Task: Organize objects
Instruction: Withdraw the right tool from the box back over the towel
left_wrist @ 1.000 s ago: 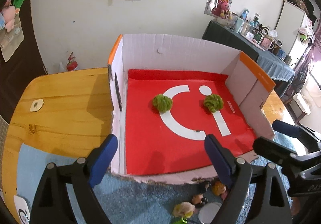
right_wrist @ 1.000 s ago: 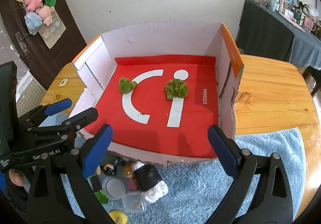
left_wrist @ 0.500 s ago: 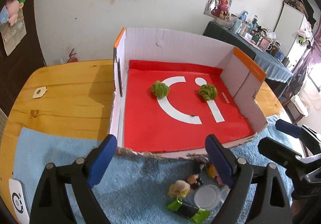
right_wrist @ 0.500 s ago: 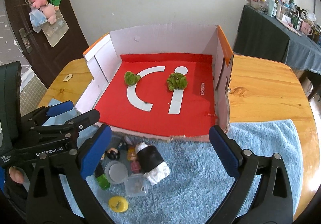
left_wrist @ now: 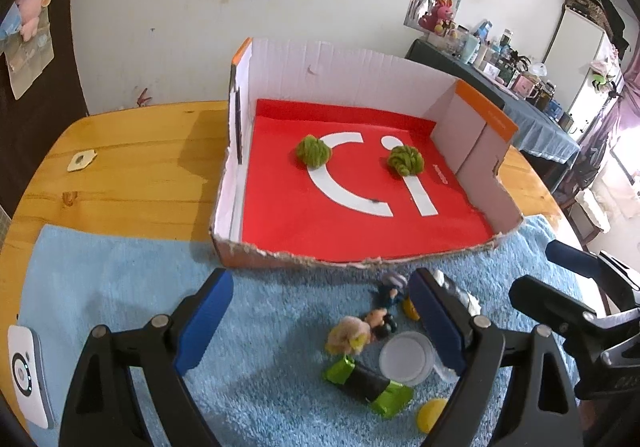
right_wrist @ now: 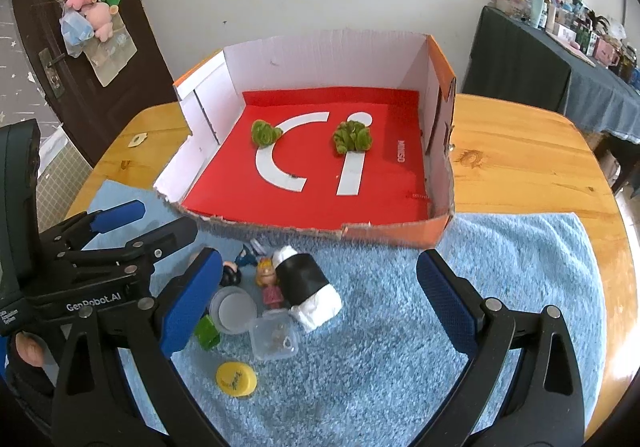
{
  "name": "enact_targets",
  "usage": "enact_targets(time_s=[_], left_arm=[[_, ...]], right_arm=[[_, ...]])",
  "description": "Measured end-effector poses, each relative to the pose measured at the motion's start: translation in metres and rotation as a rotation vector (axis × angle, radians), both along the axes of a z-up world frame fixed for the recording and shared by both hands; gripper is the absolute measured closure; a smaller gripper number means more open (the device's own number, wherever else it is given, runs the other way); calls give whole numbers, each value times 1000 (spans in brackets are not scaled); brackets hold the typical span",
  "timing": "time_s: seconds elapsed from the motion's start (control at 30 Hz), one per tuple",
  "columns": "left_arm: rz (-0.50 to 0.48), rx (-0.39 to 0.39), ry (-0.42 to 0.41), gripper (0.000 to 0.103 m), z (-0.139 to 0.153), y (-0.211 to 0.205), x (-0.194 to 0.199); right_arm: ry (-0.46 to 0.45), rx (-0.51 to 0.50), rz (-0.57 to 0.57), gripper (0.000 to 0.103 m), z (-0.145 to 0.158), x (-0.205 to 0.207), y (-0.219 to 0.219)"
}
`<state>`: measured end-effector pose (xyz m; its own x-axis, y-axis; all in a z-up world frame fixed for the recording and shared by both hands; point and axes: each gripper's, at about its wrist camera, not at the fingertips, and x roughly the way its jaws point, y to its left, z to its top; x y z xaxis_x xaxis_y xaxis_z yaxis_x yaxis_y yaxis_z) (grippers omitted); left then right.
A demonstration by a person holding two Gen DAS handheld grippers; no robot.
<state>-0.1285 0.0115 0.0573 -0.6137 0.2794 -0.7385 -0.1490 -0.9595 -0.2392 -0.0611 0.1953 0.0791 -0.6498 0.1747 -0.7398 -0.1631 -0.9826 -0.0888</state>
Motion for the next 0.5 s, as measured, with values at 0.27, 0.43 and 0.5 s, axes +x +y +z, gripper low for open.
enact_targets(time_s=[0.27,0.43,0.5], left_arm=[[-9,0,-5,12,-6,2,11],[-16,-1,-3,12,-9,4,17],[-17,-2,-4,12,-10,4,19]], right_arm=[[-10,-7,-5,4,-9,11,-1],[-15,-2,-6,4,-13,16,-3],[-17,2,-7,4,-15,18,-4]])
